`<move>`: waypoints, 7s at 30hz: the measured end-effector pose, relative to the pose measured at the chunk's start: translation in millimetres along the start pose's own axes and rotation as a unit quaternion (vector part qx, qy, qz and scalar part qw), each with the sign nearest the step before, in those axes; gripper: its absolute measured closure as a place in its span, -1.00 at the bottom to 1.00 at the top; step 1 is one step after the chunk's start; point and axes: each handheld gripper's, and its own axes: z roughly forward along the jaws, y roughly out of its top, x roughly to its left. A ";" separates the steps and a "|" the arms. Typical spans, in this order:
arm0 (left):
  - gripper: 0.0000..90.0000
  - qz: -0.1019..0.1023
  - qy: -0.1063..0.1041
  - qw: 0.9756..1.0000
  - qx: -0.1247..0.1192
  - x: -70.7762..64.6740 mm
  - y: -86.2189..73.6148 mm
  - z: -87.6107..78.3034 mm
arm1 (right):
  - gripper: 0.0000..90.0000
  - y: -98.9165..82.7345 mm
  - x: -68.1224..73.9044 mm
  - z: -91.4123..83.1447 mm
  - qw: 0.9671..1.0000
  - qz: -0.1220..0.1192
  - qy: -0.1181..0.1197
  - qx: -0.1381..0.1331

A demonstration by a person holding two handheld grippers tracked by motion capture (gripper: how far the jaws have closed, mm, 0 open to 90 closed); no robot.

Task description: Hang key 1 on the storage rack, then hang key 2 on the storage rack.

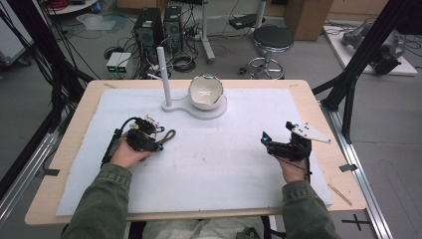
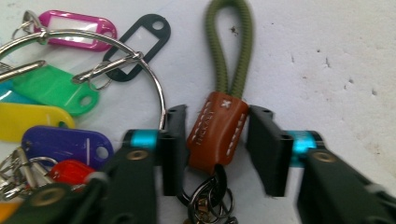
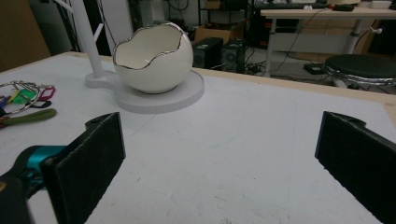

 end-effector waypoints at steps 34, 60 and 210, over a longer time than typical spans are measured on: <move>0.65 -0.026 0.002 0.998 -0.064 9.0 2.7 -47.5 | -0.98 -0.1 0.6 -2.6 1.000 -0.002 -0.003 0.001; 0.66 -0.046 0.011 0.993 -0.104 37.3 50.5 -105.1 | -0.98 -0.8 -1.5 -6.1 1.000 0.002 -0.003 -0.002; -0.96 -0.107 0.063 0.988 -0.094 82.4 73.2 -72.4 | -0.98 -2.2 -2.8 -6.2 1.000 0.007 0.006 0.002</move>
